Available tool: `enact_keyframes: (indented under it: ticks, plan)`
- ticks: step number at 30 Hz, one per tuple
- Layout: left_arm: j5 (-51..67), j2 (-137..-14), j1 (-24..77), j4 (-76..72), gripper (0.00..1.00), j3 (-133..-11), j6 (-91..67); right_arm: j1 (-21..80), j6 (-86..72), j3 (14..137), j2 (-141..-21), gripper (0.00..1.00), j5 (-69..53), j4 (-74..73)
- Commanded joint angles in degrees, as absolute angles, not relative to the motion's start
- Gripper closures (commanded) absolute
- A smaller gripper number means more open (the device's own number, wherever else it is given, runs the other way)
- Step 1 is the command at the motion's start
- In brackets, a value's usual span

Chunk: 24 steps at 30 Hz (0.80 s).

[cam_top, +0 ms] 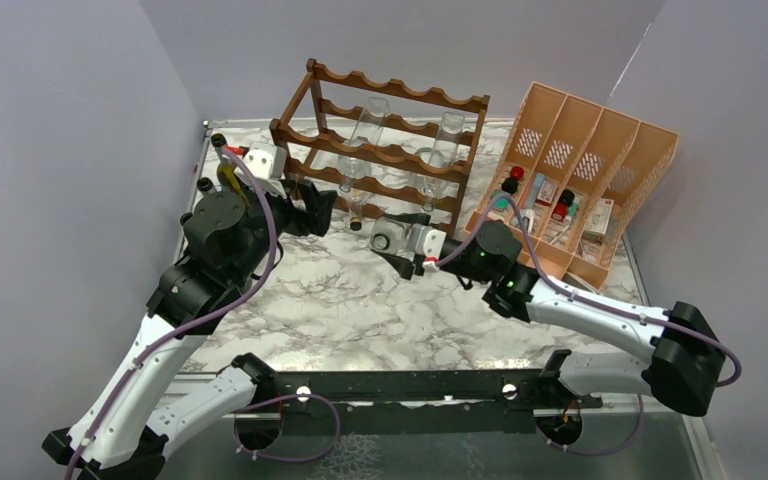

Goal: Take the wine bottle off the wine rack

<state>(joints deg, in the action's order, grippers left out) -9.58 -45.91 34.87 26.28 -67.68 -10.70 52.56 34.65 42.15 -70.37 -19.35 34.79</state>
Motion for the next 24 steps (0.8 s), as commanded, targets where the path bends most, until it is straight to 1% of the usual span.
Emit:
enact_keyframes:
  ticks: [1, 5, 8, 9, 11, 13, 20, 24]
  plan:
    - [-4.97, -46.17, 34.54, 26.13, 0.19, -68.4, -11.52, 52.97, 20.79, 42.02, -65.03, 0.7, -16.51, 31.06]
    - [-1.8, -48.25, 34.54, 26.08, 0.18, -67.34, -12.61, 52.99, 10.23, 37.75, -63.64, 0.71, -9.39, 30.56]
    - [3.73, -52.15, 34.54, 25.81, 0.18, -66.77, -13.94, 53.0, 3.67, 34.47, -63.23, 0.71, -6.3, 32.0]
    - [6.41, -53.83, 34.54, 25.72, 0.19, -66.78, -14.42, 53.0, 1.65, 33.36, -63.15, 0.71, -5.59, 32.86]
    - [12.29, -57.02, 34.59, 25.38, 0.24, -66.73, -15.14, 52.93, -2.33, 31.0, -63.31, 0.71, -3.68, 34.94]
    - [15.04, -58.87, 34.81, 24.23, 0.26, -66.07, -16.5, 52.91, -4.69, 29.16, -63.85, 0.71, -2.11, 36.38]
    - [16.94, -60.22, 36.59, 17.82, 0.26, -64.09, -19.26, 52.88, -7.61, 26.16, -63.67, 0.69, 1.87, 36.36]
    - [11.78, -62.54, 42.36, 16.36, 0.26, -64.57, -18.6, 52.91, -7.69, 24.34, -63.09, 0.69, 2.41, 38.35]
